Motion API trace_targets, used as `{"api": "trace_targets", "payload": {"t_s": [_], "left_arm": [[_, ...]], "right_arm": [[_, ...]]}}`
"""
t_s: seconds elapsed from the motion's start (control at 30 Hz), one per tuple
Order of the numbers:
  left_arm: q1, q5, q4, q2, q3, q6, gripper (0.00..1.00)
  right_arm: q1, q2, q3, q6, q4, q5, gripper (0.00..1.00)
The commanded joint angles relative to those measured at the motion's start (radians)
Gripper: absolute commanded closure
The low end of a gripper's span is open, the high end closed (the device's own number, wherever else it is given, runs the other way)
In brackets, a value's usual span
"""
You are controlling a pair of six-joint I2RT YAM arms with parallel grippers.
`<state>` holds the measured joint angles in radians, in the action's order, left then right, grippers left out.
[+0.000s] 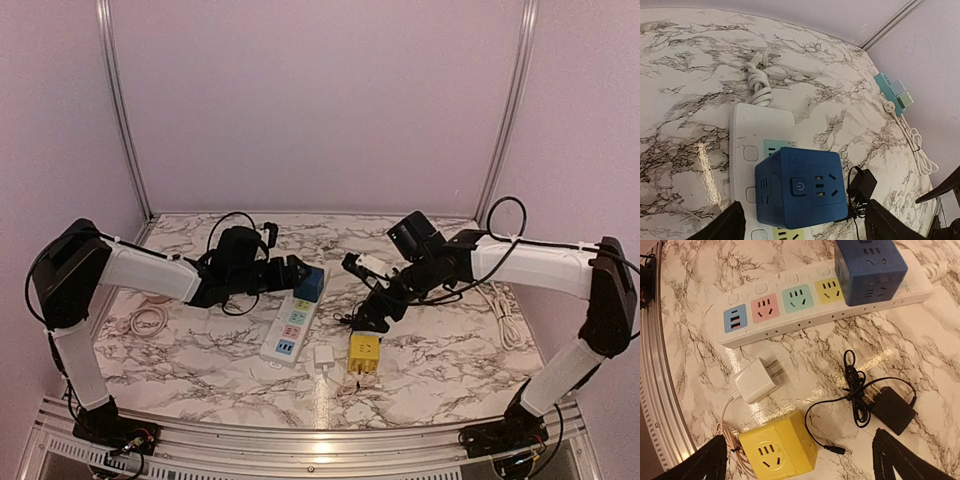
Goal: Insert the plug
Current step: Insert the plug into the socket slot, then pick up the plug from the center of the board.
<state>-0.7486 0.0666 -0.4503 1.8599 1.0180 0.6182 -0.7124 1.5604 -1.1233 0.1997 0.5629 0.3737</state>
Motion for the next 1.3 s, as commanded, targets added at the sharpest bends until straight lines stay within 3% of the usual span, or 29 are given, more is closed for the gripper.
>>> {"api": "trace_targets", "payload": {"t_s": [0.0, 0.13, 0.53, 0.97, 1.03, 1.13, 1.2, 1.27], "left_arm": [[-0.010, -0.040, 0.048, -0.117, -0.013, -0.027, 0.10], [-0.027, -0.062, 0.079, -0.204, -0.044, -0.040, 0.01], [-0.090, -0.125, 0.056, -0.496, -0.302, -0.010, 0.01], [-0.115, -0.101, 0.016, -0.571, -0.405, 0.039, 0.01], [-0.119, -0.100, 0.019, -0.576, -0.405, 0.039, 0.01], [-0.124, -0.100, 0.024, -0.587, -0.399, 0.035, 0.01], [-0.129, -0.099, 0.028, -0.591, -0.395, 0.022, 0.01], [-0.136, -0.096, 0.031, -0.595, -0.392, -0.010, 0.01]], "right_arm": [[-0.047, -0.025, 0.062, -0.050, 0.016, -0.004, 0.06], [-0.071, -0.016, 0.099, -0.033, 0.040, 0.003, 0.07], [-0.078, -0.005, 0.119, 0.054, 0.106, -0.087, 0.11], [-0.111, 0.052, 0.102, 0.135, 0.043, -0.061, 0.23], [-0.112, 0.072, 0.097, 0.140, 0.046, -0.054, 0.30], [-0.112, 0.088, 0.092, 0.143, 0.049, -0.036, 0.48], [-0.113, 0.087, 0.082, 0.142, 0.050, -0.022, 0.67], [-0.114, 0.075, 0.070, 0.138, 0.049, -0.002, 0.75]]}}
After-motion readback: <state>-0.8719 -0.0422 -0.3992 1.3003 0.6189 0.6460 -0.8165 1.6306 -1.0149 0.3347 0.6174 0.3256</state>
